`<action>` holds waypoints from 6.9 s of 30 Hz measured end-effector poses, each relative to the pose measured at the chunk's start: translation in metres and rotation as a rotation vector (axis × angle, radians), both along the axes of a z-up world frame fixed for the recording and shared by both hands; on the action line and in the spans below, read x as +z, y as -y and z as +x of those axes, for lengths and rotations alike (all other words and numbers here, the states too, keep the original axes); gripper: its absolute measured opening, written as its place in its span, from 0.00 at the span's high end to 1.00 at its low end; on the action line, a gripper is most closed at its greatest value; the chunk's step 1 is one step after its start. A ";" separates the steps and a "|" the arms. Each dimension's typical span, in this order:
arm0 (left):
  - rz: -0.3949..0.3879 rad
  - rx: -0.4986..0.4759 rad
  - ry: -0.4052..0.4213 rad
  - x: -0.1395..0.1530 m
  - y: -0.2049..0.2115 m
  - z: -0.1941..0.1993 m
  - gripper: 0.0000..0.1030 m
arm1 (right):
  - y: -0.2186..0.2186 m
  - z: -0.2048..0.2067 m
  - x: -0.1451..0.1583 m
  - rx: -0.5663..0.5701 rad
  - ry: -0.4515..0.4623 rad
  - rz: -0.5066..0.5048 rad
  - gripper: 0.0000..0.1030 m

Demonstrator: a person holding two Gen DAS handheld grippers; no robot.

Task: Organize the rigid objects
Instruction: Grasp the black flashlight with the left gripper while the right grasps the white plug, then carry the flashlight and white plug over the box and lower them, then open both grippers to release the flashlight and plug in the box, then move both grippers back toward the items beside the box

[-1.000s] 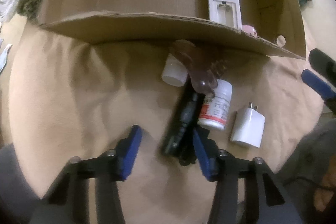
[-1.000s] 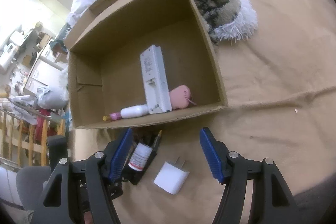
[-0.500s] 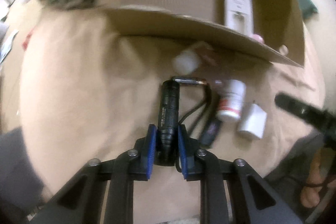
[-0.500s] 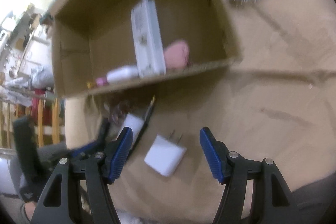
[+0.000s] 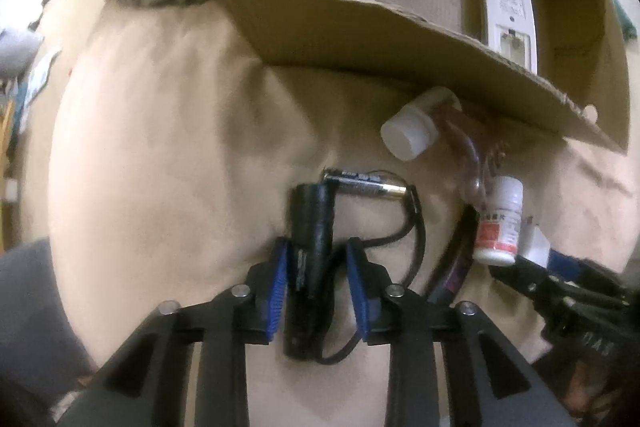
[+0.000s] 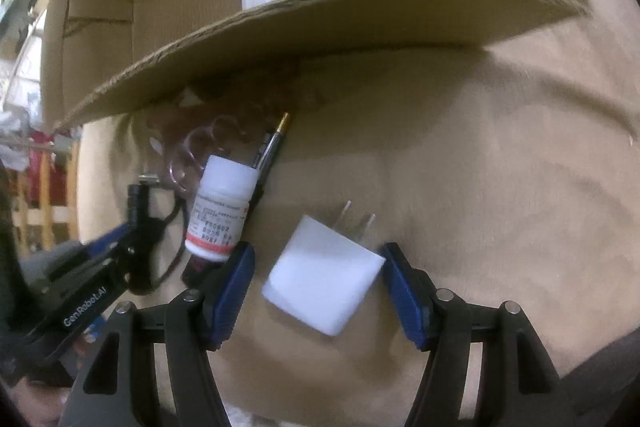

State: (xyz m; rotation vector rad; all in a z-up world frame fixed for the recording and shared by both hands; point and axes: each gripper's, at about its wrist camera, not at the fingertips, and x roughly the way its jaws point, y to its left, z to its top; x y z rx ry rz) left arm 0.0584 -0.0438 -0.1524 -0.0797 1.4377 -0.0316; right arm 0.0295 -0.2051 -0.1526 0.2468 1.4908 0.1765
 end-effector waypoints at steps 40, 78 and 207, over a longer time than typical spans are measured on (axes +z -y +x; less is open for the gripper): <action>-0.051 0.077 0.483 0.151 -0.040 -0.049 0.83 | 0.020 -0.051 0.133 -0.017 0.494 -0.013 0.42; -0.009 -0.033 0.467 0.123 0.015 0.100 0.83 | 0.016 0.079 0.116 0.063 0.542 -0.008 0.42; 0.092 -0.283 0.102 0.008 0.019 0.054 0.38 | 0.041 0.002 0.068 -0.172 0.253 0.167 0.10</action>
